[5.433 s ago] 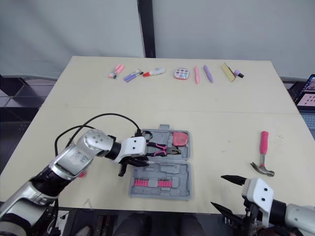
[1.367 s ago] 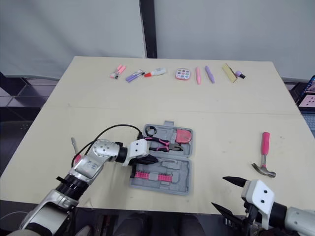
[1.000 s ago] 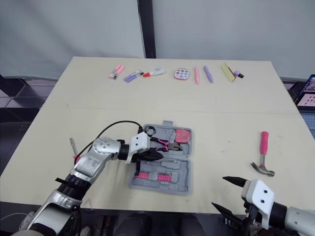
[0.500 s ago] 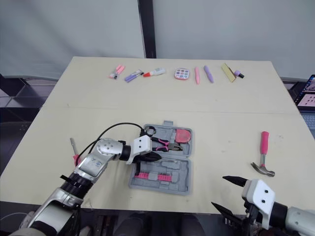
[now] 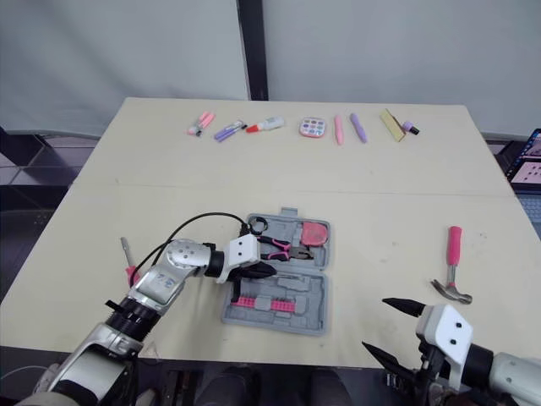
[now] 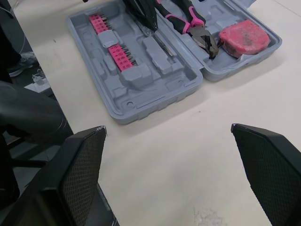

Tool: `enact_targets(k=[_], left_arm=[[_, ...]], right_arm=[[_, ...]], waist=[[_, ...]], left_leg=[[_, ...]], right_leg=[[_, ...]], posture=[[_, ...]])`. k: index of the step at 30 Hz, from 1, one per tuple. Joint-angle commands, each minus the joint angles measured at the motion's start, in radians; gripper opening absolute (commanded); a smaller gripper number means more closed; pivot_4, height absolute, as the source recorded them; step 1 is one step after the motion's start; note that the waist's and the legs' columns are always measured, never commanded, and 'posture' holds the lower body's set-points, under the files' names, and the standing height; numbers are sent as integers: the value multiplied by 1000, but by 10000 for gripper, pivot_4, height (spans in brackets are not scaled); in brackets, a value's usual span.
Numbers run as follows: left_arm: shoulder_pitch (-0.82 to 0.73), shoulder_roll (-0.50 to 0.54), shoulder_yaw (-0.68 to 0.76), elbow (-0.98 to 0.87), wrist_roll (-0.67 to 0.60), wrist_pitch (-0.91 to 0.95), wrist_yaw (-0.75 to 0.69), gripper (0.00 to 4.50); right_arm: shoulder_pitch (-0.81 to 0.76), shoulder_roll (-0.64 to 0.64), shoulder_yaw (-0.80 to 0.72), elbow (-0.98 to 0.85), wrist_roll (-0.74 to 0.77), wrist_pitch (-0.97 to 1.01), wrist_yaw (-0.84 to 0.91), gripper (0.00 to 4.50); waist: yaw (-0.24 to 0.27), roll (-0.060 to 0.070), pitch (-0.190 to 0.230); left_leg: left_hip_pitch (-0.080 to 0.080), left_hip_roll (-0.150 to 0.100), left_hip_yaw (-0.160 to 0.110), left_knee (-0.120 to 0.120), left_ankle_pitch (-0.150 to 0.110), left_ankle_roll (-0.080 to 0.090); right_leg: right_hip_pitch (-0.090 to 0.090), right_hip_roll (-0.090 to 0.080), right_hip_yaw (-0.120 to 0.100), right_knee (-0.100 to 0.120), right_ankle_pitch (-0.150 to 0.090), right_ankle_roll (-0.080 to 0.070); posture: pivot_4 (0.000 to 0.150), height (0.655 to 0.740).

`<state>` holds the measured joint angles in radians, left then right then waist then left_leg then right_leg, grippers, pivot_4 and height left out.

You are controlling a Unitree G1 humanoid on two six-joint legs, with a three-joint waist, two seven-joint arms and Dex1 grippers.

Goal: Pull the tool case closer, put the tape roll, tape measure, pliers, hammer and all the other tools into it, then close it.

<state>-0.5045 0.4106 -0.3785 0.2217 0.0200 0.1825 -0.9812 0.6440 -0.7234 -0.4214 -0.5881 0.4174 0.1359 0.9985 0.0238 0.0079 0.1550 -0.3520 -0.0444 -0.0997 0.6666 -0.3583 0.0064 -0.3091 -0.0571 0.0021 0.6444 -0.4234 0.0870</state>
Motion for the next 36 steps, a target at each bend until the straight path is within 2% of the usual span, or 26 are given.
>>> enact_targets(k=[1,14,23,36], left_arm=[[6,3,-21,33,33,4,5,388],[8,7,-71,58,82,-21,13,388],[25,9,-106,131,149,-101,60,388],[23,-13,-114,235,168,-137,105,388]], right_arm=[[-6,18,-30,-31,22,-18,-14,45000],[-31,37,-23,-24,19,-24,-24,45000],[-28,39,-26,-23,16,-27,-25,45000],[-37,32,-31,-18,19,-26,-21,45000]], waist=[[0,0,0],[0,1,-4],[1,1,-14],[2,4,-30]], left_leg=[[0,0,0,0,0,0],[0,0,0,0,0,0],[1,-1,0,0,0,0],[6,-2,0,-1,0,1]], right_leg=[[0,0,0,0,0,0],[0,0,0,1,0,0],[1,-1,0,1,0,0],[6,-3,1,-1,0,0]], posture=[[1500,7336],[1500,7336],[1500,7336],[1500,7336]])
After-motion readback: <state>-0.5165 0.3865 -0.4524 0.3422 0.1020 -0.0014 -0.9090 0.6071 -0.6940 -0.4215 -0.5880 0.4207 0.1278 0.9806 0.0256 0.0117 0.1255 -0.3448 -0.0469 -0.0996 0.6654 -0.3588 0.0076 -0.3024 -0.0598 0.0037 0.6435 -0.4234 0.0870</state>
